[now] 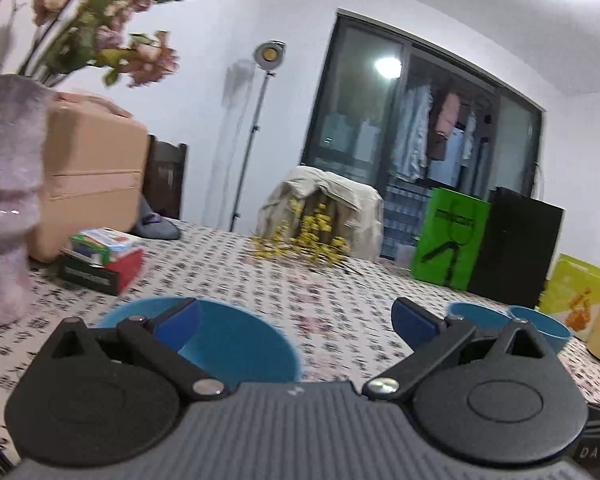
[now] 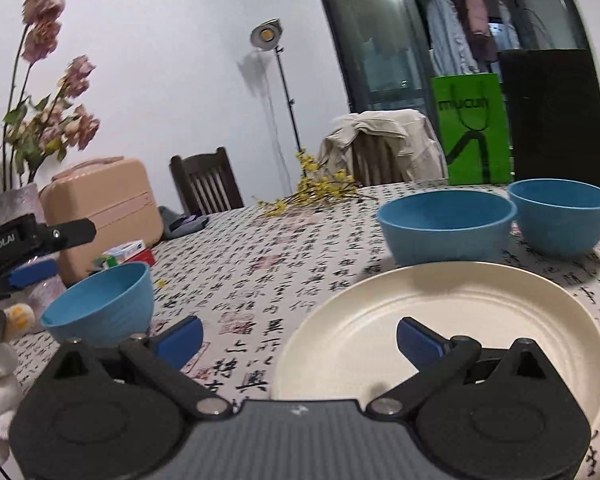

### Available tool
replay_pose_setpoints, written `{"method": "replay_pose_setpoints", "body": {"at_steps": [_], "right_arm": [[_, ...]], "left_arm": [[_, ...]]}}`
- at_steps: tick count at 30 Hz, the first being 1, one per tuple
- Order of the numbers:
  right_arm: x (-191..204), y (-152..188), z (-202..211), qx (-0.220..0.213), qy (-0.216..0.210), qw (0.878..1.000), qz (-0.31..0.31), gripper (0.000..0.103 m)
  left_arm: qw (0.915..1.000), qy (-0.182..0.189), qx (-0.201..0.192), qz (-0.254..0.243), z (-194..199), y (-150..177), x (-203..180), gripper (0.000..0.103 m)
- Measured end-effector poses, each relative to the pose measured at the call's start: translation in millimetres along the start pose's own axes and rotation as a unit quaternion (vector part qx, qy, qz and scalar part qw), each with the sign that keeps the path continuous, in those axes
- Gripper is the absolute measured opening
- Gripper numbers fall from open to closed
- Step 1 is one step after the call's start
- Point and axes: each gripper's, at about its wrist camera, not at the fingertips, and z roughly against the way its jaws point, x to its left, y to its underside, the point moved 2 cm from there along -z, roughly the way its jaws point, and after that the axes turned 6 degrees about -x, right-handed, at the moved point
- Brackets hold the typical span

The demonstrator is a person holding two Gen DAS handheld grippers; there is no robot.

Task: Organize plates and bowls
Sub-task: 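Move both open grippers back toward the two blue bowls by the cream plates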

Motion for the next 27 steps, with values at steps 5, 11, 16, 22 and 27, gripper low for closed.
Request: {"method": "replay_pose_setpoints", "body": {"at_steps": [5,11,16,22,27], "right_arm": [[-11.8,2.3,10.2,-0.019,0.015,1.0,-0.012,0.103],[-26.5,6.9,17.0,-0.026,0.028,0.998,-0.048,0.103],[-31.6,8.4,20.0,-0.029,0.028,0.997,-0.06,0.103],[-29.8,8.3,22.1,-0.035,0.038,0.997,-0.056,0.103],[-29.6,6.9,25.2,-0.047,0.041,0.996,-0.055,0.103]], "left_arm": [[0.9994,0.025,0.002,-0.023,-2.7,9.7,-19.6,0.103],[0.9988,0.036,0.017,-0.027,-7.2,18.3,-28.7,0.103],[0.9981,0.041,0.032,-0.033,-8.5,29.1,-33.6,0.103],[0.9976,0.046,0.033,-0.04,-7.4,34.5,-36.3,0.103],[0.9974,0.05,0.034,-0.039,-8.7,35.0,-35.5,0.103]]}}
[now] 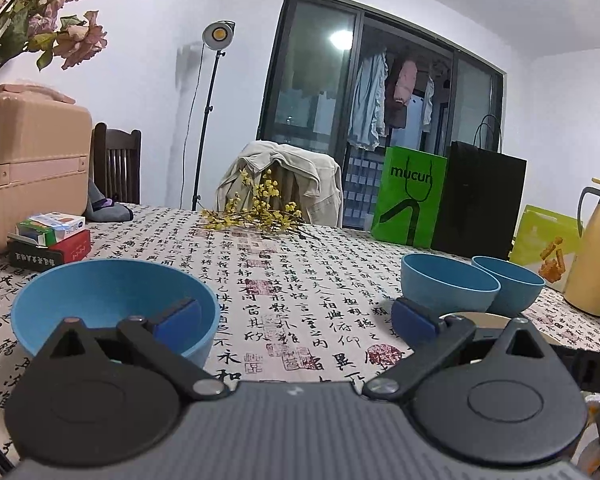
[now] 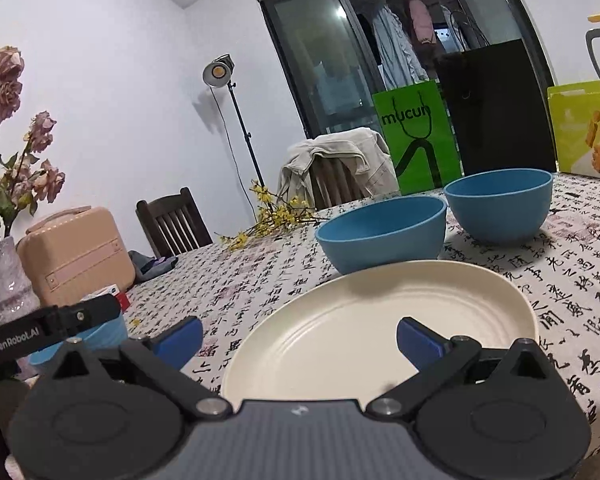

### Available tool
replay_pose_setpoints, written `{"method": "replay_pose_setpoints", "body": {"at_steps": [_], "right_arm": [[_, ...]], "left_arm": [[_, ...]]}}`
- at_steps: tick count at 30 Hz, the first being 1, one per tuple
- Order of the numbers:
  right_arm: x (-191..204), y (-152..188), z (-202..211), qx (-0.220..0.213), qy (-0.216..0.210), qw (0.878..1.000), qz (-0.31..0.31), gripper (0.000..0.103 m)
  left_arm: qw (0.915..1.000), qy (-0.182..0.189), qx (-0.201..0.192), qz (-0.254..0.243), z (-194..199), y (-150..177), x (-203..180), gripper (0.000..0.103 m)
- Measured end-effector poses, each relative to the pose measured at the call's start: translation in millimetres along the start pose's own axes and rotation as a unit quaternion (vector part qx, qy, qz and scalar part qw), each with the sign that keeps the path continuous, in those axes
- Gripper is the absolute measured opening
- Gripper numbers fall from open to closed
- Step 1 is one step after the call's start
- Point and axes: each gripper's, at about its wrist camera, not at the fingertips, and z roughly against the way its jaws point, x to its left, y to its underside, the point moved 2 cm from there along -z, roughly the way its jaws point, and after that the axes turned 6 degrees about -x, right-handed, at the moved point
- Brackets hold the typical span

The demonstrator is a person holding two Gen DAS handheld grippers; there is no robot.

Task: Organize plates and bowls
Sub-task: 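Move both open grippers back toward the two blue bowls by the cream plates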

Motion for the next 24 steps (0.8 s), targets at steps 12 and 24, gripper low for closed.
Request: {"method": "replay_pose_setpoints", "body": {"at_steps": [12,24], "right_arm": [[1.8,-18.7,6.6,-0.038,0.011,0.998,0.047,0.103],[-21.7,-39.3,11.3,-0.043,0.04,0.996,0.074,0.103]], "left_arm": [[0.9999,0.003,-0.01,-0.008,-0.3,1.1,-3.1,0.103],[0.9998,0.017,-0.008,-0.008,-8.6,-1.6,-8.6,0.103]]}}
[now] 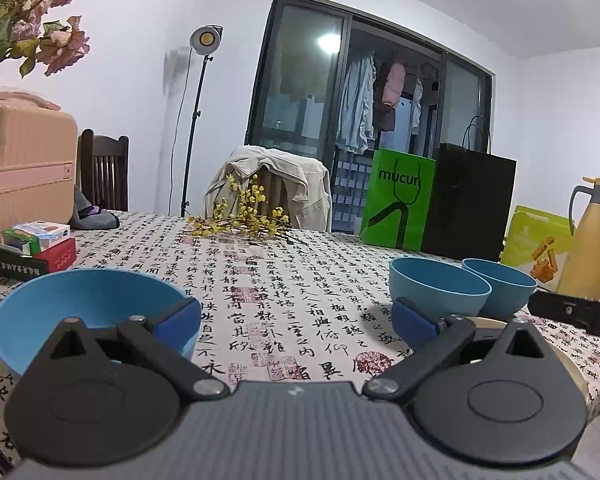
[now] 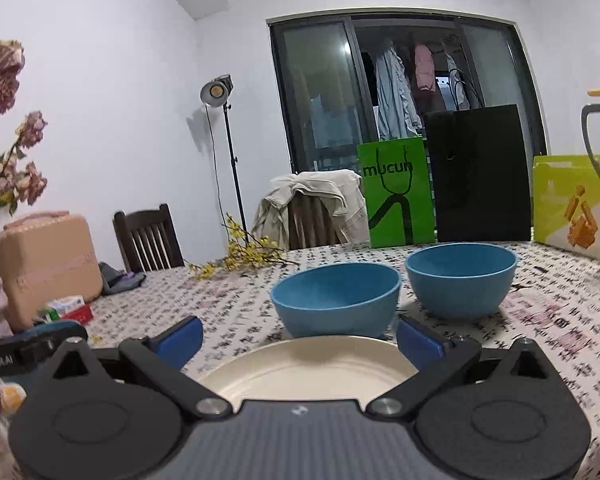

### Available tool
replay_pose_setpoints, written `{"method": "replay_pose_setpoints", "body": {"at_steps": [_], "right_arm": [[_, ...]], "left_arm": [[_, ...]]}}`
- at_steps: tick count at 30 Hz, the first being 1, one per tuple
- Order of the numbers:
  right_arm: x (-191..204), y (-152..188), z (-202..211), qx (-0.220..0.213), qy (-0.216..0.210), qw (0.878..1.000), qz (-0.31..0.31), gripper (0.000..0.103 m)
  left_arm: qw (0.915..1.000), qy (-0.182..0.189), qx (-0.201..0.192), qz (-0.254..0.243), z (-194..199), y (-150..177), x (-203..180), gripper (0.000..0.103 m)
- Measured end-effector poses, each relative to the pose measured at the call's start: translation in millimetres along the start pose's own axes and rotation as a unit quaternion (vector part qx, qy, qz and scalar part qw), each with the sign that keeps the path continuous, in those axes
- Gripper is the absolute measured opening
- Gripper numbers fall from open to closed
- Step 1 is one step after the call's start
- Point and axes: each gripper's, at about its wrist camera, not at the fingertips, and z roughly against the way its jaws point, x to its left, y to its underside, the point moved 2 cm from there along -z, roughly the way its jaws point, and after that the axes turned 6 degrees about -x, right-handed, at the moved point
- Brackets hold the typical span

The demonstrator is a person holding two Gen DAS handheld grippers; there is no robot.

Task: Organize plates and bowls
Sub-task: 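Move both open grippers back toward the two blue bowls by the cream plates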

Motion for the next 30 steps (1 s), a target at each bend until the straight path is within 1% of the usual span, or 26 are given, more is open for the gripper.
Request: {"method": "replay_pose_setpoints", "body": {"at_steps": [6,8,11,16,25,30], "right_arm": [[-6.5,0.4,-3.2,0.014,0.025,1.0,0.006,0.103],[-7.7,0.2,-6.6,0.024,0.028,0.999,0.012,0.103],[-12.6,-1.9,-9.7,0.037,0.024,0.999,0.005,0.103],[-24.2,-7.0,-8.9,0.03,0.025,0.999,-0.004,0.103],[-36.2,-23.4,-8.5,0.006,0.032,0.999,0.02,0.103],[-37.6,-27.5,-13.6,0.002,0.021,1.0,0.022,0.103]], "left_arm": [[0.9999,0.014,0.0,-0.001,-7.9,-2.4,-7.9,0.103],[0.9998,0.018,-0.004,-0.008,-9.2,-2.3,-11.4,0.103],[0.9996,0.025,-0.005,-0.013,-12.9,-2.7,-16.0,0.103],[0.9992,0.035,-0.003,-0.017,-20.8,-3.5,-22.9,0.103],[0.9985,0.047,-0.015,-0.025,-29.6,-11.0,-34.7,0.103],[0.998,0.057,-0.021,-0.02,-38.3,-16.7,-41.3,0.103]]}}
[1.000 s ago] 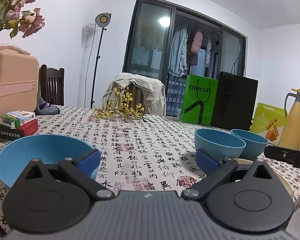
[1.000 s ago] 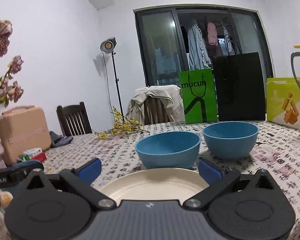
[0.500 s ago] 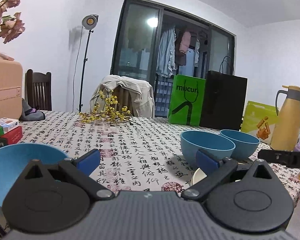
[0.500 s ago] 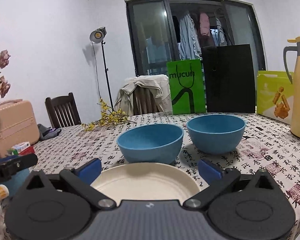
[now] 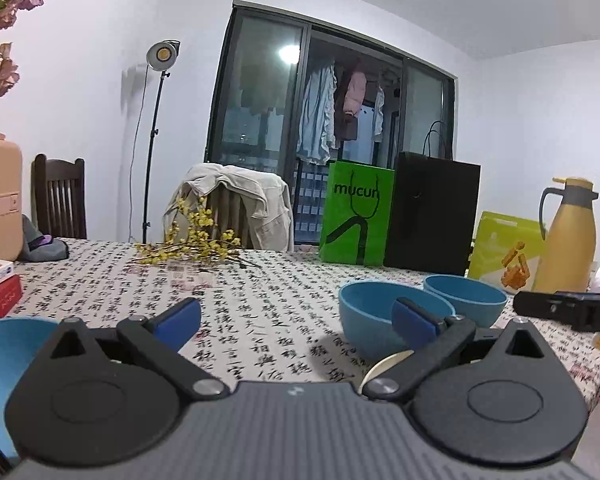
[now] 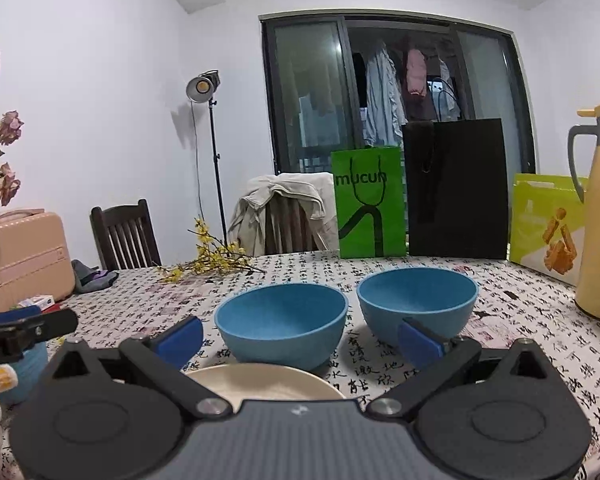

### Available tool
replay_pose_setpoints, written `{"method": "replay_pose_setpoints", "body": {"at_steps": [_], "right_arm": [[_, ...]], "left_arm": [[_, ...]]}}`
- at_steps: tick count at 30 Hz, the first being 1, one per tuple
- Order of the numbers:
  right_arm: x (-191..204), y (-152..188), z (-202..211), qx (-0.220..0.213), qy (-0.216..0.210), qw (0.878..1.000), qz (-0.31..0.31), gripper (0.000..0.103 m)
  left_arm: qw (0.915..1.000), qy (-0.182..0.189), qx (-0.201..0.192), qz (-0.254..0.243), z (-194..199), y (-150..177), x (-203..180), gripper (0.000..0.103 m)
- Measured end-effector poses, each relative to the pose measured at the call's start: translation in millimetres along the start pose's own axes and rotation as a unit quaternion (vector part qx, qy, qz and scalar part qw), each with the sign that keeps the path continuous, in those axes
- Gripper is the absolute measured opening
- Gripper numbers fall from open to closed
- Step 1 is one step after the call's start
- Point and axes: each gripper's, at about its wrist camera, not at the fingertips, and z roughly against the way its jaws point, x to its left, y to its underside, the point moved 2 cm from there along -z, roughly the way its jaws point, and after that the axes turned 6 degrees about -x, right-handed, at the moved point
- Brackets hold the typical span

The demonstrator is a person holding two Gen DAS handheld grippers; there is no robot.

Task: Organize plates and bowls
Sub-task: 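Move both open grippers back toward the two blue bowls by the cream plates, then lower both open grippers onto the rims of the two blue bowls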

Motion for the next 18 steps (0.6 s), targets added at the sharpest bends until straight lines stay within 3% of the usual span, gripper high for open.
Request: {"method": "replay_pose_setpoints", "body": {"at_steps": [8,18], "right_arm": [[-1.3,-7.1,-8.6,0.014,-0.007,1.0,0.023,0.103],[-28.2,-17.8,-17.1,0.027,0.015,0.999,-0.019,0.103]], "left_arm": [[0.9998,0.018,0.009,0.009,-19.8,-5.4,-8.7,0.103],[0.999,0.021,0.034,0.02,-44.8,-15.2,-15.6,0.103]]}}
